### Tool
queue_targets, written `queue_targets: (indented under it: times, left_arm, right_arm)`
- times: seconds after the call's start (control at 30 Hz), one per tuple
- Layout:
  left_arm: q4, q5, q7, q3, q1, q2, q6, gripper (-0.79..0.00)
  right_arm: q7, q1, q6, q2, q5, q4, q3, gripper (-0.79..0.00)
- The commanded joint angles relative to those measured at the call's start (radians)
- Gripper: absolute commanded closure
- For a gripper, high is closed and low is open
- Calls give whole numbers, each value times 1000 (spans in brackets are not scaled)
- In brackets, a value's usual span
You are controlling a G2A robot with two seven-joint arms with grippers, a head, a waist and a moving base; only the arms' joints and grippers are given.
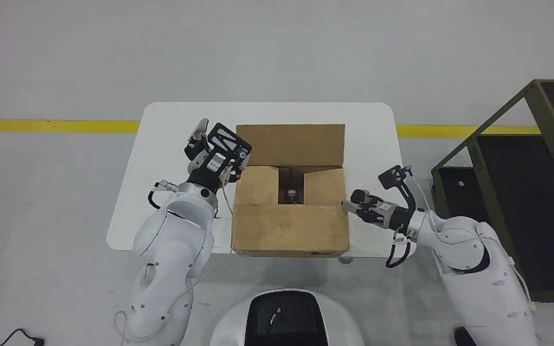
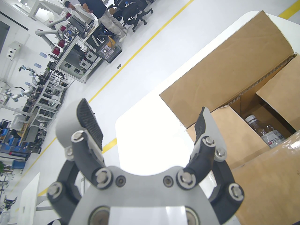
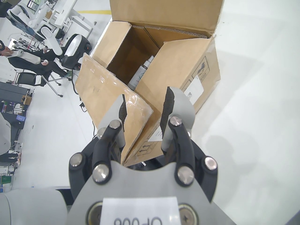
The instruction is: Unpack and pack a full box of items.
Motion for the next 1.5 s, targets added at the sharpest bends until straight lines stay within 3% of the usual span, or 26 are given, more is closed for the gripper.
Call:
queue_targets:
  times: [0.0,0.4,0.7,1.47]
  left_arm:
    - [0,0,0,0,0,0,0,-785]
    - [0,0,0,0,0,0,0,-785]
    - [0,0,0,0,0,0,0,-785]
    - [0,0,0,0,0,0,0,-785]
  right_arm:
    - [4,0,0,1,4,-1,-9,-348]
    - [19,4,-15,9,41,4,-36,-302]
    - [11,-11,-23,18,59,-21,-32,-6]
    - [-34,-35,-60,39,86,-66,-24,0]
